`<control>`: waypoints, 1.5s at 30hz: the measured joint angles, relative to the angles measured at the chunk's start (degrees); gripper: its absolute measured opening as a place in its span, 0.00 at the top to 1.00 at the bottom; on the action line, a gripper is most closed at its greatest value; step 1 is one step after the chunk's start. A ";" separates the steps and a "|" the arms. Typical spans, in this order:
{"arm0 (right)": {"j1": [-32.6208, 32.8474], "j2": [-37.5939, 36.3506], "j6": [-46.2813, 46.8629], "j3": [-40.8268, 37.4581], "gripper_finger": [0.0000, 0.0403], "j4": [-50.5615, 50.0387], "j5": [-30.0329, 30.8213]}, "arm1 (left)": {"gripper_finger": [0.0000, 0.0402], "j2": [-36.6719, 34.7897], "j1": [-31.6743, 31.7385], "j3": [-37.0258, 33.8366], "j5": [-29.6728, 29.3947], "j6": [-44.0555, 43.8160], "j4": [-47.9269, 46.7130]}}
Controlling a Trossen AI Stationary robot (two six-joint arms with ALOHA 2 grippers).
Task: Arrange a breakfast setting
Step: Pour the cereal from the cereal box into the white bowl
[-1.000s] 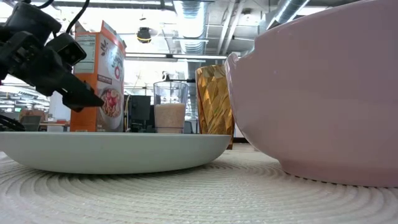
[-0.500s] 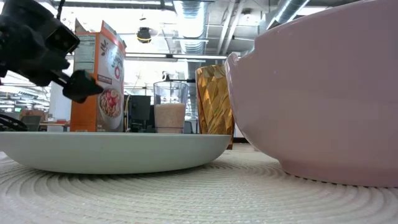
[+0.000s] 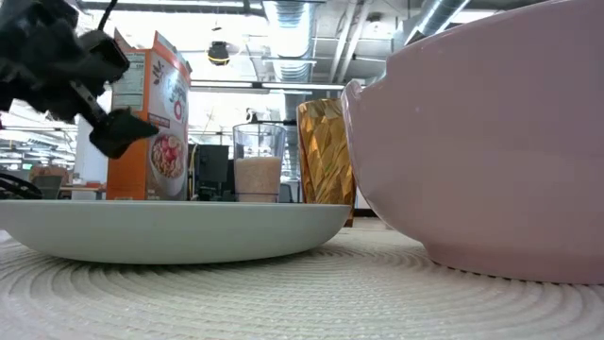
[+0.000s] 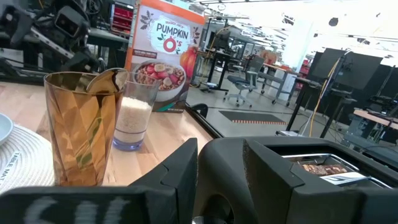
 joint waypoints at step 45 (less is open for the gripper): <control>0.01 0.00 0.00 0.00 0.63 0.00 -0.01 | 0.08 12.69 -16.71 44.22 -33.79 -24.09 -66.60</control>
